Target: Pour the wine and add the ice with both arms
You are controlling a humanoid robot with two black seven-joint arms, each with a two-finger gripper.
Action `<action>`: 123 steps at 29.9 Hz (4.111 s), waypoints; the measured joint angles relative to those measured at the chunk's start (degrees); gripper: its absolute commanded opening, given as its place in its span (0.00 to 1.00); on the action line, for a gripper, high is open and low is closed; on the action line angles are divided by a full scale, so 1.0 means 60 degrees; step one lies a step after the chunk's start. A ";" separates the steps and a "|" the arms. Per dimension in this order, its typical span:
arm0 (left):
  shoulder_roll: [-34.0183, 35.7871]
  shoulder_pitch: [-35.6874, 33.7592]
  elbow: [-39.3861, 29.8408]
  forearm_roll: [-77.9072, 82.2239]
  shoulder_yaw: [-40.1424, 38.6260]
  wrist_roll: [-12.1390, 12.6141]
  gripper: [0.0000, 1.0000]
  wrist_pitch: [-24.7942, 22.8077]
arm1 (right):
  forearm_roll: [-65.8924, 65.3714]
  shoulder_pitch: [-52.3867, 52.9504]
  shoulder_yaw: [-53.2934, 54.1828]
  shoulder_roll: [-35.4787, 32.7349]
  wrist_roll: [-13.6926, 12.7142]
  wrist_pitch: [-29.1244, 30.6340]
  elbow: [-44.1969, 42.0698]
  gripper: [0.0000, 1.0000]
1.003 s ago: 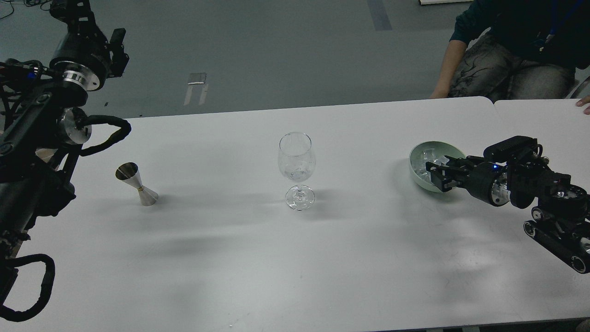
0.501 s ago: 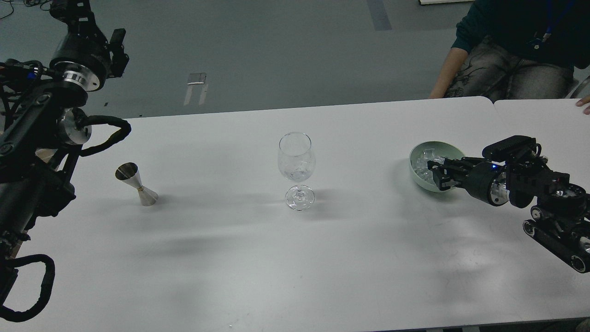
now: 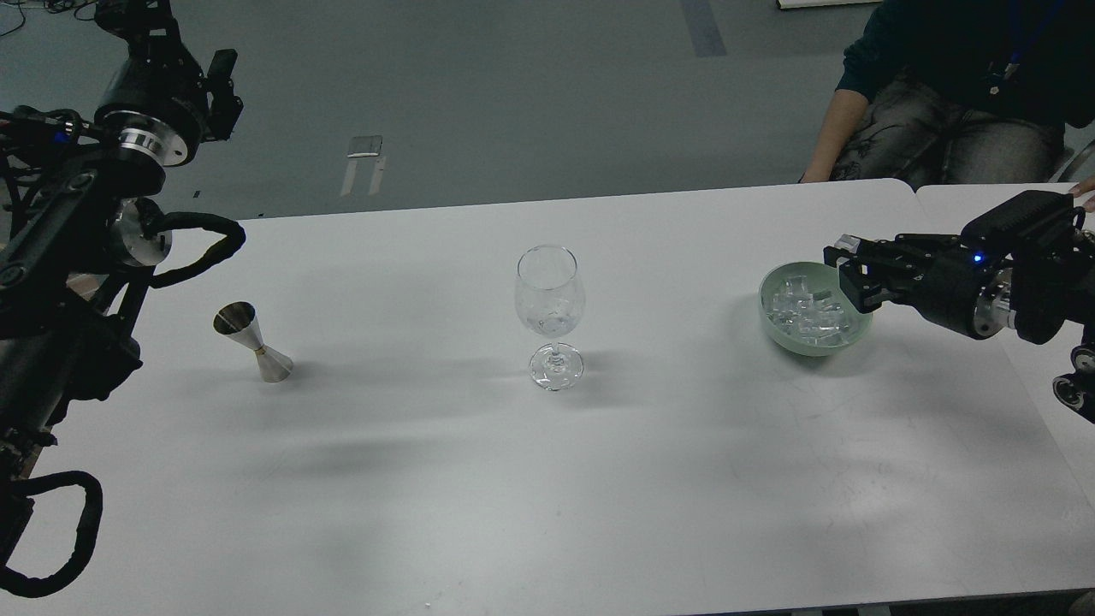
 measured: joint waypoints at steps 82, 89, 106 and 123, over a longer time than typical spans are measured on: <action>-0.0108 -0.0134 -0.0256 0.0015 -0.0007 0.0074 0.98 0.0034 | -0.1204 0.4518 -0.2097 0.4690 -0.0162 0.2613 0.0329 0.00; -0.0116 -0.0139 -0.0256 0.0015 -0.0007 0.0074 0.98 0.0043 | -0.1137 0.4559 -0.2095 0.4705 -0.0146 0.2824 0.0394 0.00; -0.0097 -0.0137 -0.0256 0.0014 -0.0002 0.0075 0.98 0.0029 | -0.1111 0.4656 -0.2084 0.4723 -0.0047 0.3538 0.0488 0.00; -0.0026 -0.0133 -0.0256 0.0014 0.0003 0.0075 0.98 0.0029 | -0.1106 0.4672 -0.2038 0.4738 0.0013 0.3786 0.0501 0.06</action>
